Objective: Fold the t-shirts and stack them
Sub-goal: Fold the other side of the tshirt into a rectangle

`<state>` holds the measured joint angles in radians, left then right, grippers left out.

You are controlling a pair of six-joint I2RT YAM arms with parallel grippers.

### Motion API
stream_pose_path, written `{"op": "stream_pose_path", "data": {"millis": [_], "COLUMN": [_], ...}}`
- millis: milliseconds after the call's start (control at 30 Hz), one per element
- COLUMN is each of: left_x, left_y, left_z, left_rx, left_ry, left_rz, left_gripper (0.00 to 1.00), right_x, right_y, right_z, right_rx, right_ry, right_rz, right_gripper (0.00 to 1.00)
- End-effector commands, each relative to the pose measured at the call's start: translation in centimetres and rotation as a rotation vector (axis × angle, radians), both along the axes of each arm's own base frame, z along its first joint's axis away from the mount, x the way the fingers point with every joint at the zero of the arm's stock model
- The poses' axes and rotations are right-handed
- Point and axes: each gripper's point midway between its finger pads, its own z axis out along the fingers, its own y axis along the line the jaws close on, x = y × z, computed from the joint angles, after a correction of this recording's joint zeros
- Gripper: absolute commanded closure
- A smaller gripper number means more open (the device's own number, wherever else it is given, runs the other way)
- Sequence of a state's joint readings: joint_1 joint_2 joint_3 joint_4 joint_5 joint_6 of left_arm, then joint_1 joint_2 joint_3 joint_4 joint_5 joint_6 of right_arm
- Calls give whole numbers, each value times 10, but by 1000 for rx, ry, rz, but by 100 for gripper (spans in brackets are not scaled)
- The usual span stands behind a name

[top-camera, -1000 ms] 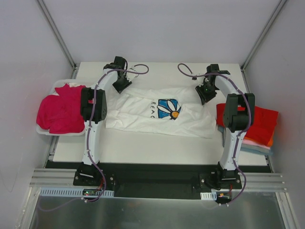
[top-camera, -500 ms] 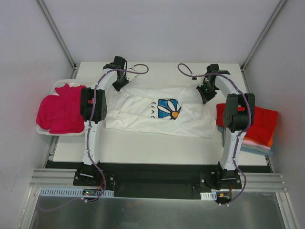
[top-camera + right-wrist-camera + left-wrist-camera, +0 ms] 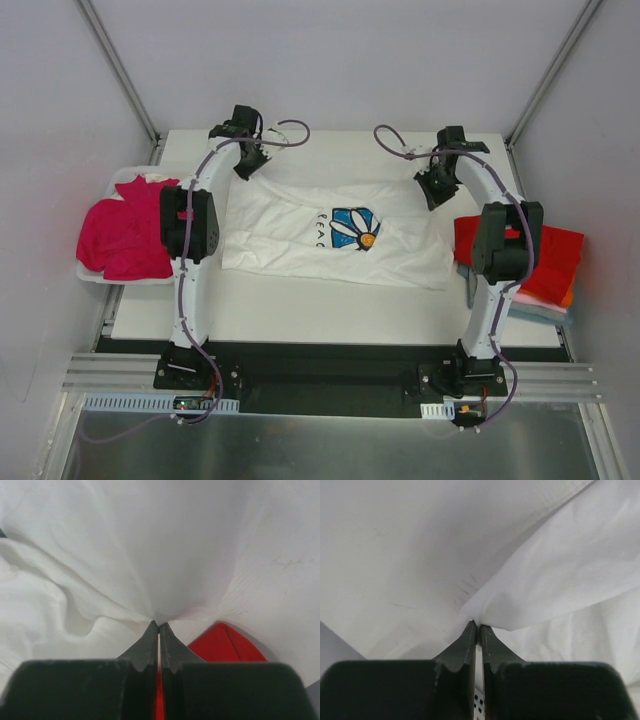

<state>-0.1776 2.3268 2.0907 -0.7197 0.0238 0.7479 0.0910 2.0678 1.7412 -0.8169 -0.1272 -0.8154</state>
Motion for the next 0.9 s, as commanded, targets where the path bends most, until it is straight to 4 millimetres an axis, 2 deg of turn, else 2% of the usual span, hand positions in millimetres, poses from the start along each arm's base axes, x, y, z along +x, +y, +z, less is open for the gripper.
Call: {"op": "stream_pose_path", "data": {"millis": [0, 267, 467, 633, 667, 867], "left_x": [-5, -33, -44, -52, -55, -63], "left_y": [-9, -21, -23, -14, -14, -9], "left_z": [76, 83, 87, 88, 89, 98], "left_rx": [-28, -23, -15, 21, 25, 37], "left_ry": [-132, -114, -113, -111, -111, -126], "left_rz": [-11, -35, -45, -36, -38, -34], "left_gripper": [100, 100, 100, 100, 100, 100], "right_x": [3, -15, -30, -46, -48, -59], "right_y": [4, 9, 15, 18, 19, 14], "right_z": [56, 69, 82, 90, 97, 111], "right_rx": [1, 7, 6, 2, 4, -9], "right_ry": [-109, -119, -131, -136, -154, -177], "right_rz": [2, 11, 31, 40, 45, 45], "right_gripper": [99, 99, 99, 99, 99, 99]}}
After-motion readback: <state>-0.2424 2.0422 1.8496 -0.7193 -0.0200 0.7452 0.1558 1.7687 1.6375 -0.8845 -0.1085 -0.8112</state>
